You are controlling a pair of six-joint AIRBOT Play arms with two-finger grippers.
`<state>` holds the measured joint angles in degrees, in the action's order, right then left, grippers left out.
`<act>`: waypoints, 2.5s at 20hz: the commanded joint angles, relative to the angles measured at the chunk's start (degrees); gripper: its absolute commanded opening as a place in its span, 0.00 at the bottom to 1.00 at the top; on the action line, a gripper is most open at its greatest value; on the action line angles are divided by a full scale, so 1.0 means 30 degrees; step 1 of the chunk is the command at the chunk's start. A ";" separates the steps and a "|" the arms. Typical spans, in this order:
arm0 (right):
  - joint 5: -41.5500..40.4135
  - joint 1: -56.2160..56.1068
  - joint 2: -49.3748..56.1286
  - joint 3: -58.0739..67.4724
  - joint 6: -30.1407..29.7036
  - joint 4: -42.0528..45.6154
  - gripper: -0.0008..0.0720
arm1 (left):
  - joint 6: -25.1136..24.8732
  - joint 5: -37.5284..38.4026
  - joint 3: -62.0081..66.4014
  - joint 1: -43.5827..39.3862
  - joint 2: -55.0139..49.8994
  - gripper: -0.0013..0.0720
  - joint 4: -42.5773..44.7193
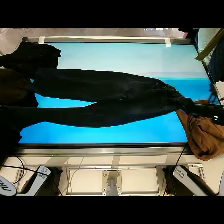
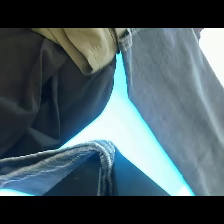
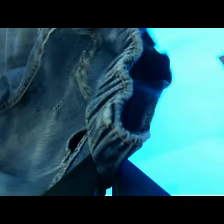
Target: Fold the clothes and pants, and hang the long-sleeved shirts on hangers.
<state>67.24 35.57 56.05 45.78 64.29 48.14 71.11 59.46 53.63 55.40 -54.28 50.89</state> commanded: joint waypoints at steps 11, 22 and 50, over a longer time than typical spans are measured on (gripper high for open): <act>0.6309 0.4146 -0.4787 0.0605 0.2783 0.3883 0.06 | 0.1144 0.1158 0.6849 -0.3264 -0.3147 0.04 0.3905; -0.4554 -0.1464 0.6273 0.2674 0.5078 0.1384 0.07 | 0.7905 -0.5319 1.5977 -1.2626 -1.5628 0.04 1.3347; 0.3555 0.1967 0.3555 0.5938 0.4721 0.5982 0.70 | 0.6892 -0.4357 2.1303 -1.8017 -1.1344 0.87 1.4826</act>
<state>65.19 35.86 67.13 65.08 84.20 68.31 98.15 41.25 117.45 5.21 -92.38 95.48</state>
